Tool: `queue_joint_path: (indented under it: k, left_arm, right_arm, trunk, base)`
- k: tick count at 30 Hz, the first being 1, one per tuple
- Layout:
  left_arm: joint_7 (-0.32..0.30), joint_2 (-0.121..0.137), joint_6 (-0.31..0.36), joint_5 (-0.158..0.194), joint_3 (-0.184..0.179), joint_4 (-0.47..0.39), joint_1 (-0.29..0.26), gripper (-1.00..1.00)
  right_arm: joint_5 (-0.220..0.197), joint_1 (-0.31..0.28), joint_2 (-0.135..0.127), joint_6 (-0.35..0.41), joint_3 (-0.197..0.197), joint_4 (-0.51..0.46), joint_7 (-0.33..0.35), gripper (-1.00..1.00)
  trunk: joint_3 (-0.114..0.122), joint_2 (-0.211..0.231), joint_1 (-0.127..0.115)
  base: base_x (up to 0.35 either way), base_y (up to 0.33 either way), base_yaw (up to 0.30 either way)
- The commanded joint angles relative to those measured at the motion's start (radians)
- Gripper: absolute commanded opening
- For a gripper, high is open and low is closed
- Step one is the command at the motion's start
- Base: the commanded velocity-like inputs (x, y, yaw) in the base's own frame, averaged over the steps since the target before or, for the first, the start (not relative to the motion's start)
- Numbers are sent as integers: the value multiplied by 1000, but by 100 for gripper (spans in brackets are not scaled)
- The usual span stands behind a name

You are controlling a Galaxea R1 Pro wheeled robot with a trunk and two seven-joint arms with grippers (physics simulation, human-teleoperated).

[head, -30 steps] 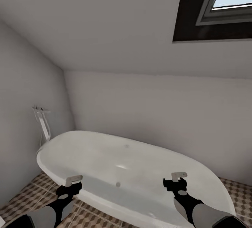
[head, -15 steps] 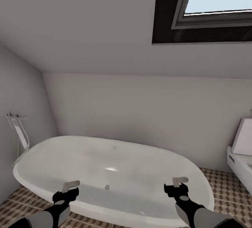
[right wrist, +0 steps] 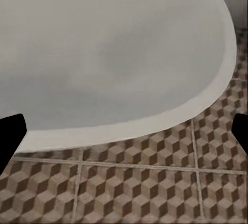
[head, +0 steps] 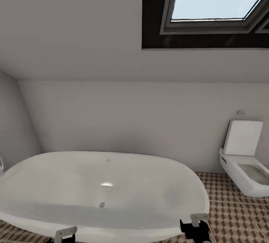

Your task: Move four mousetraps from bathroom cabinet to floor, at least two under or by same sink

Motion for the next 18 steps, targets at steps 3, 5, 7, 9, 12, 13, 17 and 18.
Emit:
queue_joint_path:
  k: [3, 5, 7, 9, 12, 13, 17, 18]
  left_arm:
    - [5, -1, -35, -3, -6, 1, 28, 100]
    - [5, -2, -39, -3, -6, 1, 32, 100]
    - [5, -3, -42, -3, -6, 1, 35, 100]
    - [5, -2, -44, -3, -6, 1, 37, 100]
    - [6, 0, -45, -3, -4, 1, 38, 100]
    - [6, 0, -45, -3, -3, 1, 38, 100]
    - [8, 1, -47, -3, 0, 2, 38, 100]
    - [9, 2, -48, -3, 0, 2, 38, 100]
  right_arm:
    - [-5, 12, 1, -9, 9, 5, 0, 100]
    - [-5, 14, 1, -9, 9, 5, 0, 100]
    - [-3, 15, 1, -10, 8, 5, 0, 100]
    - [-3, 16, 0, -10, 8, 5, 0, 100]
    - [-2, 16, 0, -9, 9, 5, 0, 100]
    - [-2, 16, 0, -9, 9, 5, 0, 100]
    - [-3, 16, -1, -9, 8, 5, 0, 100]
    - [-3, 17, -1, -9, 8, 5, 0, 100]
  trunk:
    - [2, -1, 0]
    - [4, -1, 0]
    - [5, -1, 0]
    - [7, -1, 0]
    - [9, -1, 0]
    - [10, -1, 0]
    - [13, -1, 0]
    - [13, -1, 0]
  base:
    - [0, 0, -285]
    - [0, 0, -285]
    - [0, 0, -285]
    - [0, 0, -285]
    - [0, 0, -285]
    - [0, 0, -285]
    - [0, 0, -285]
    - [0, 0, -285]
